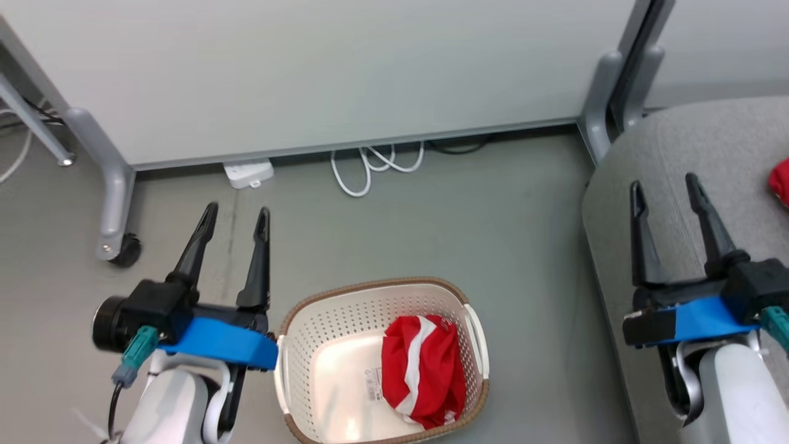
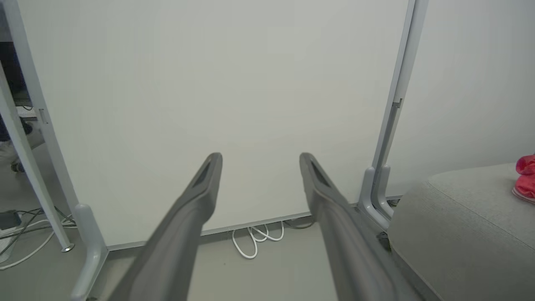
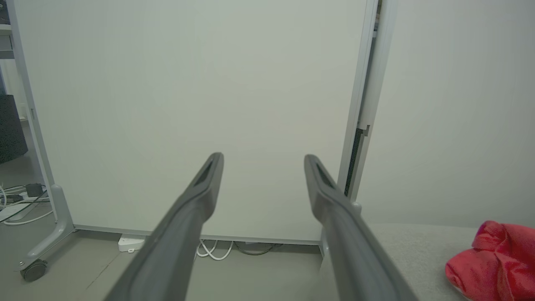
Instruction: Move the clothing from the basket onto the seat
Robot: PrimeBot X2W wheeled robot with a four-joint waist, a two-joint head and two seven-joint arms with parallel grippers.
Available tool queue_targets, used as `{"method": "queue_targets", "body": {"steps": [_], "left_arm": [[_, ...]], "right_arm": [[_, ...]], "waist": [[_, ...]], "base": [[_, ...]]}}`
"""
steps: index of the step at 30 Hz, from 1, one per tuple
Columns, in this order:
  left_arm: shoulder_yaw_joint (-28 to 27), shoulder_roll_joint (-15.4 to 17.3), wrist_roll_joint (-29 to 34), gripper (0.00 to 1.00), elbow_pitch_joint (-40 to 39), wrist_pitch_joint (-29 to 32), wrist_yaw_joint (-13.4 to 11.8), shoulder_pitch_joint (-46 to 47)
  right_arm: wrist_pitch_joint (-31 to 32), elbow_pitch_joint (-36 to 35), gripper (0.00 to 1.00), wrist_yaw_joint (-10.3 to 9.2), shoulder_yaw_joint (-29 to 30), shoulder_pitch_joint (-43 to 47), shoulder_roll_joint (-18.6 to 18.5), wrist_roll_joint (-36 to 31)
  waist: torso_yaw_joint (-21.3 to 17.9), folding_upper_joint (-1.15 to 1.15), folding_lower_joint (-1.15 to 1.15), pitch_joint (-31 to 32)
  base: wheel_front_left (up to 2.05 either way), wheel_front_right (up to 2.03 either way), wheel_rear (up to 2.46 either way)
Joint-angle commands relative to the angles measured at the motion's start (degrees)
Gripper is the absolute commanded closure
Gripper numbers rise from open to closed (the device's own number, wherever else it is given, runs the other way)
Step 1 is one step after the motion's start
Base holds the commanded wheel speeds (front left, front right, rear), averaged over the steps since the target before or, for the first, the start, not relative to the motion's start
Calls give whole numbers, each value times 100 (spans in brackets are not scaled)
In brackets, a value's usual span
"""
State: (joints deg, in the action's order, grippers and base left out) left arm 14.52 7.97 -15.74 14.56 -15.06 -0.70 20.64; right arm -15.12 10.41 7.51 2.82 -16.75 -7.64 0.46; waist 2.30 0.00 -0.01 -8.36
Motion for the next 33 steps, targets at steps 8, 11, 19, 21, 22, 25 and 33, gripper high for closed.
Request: {"method": "queue_targets", "body": {"steps": [8, 11, 19, 21, 22, 25, 33], "left_arm": [[-573, -182, 327, 0, -49, -17, 306, -740], [-671, -251, 421, 0, -51, -17, 406, -939], [-814, -419, 603, 0, -8, -17, 589, -1266], [-842, -433, 631, 0, -8, -17, 619, -1307], [-856, -440, 637, 0, -8, -17, 620, -1334], [-890, -459, 676, 0, 14, -17, 657, -1407], [-948, -492, 722, 0, 72, -17, 708, -1478]], "right_arm": [[-5, 86, 0, -4, -21, 724, 222, 143], [-5, 101, 0, -4, -10, 935, 274, 168], [-5, 112, 0, -4, 198, 1512, 433, 253], [-5, 112, 0, -3, 221, 1611, 452, 275], [-5, 114, 0, -4, 229, 1644, 462, 276], [-5, 125, 0, -4, 222, 1736, 473, 274], [-5, 173, 0, -3, 134, 1823, 482, 322]], "waist": [[360, 0, 1, 547], [399, 0, 1, 667], [465, 0, 1, 838], [460, 0, 1, 856], [455, 0, 1, 864], [437, 0, 1, 882], [422, 0, 1, 915]], "base": [[0, 0, 0], [0, 0, 0], [0, 0, 0], [0, 0, 0], [0, 0, 0], [0, 0, 0], [0, 0, 0]]}}
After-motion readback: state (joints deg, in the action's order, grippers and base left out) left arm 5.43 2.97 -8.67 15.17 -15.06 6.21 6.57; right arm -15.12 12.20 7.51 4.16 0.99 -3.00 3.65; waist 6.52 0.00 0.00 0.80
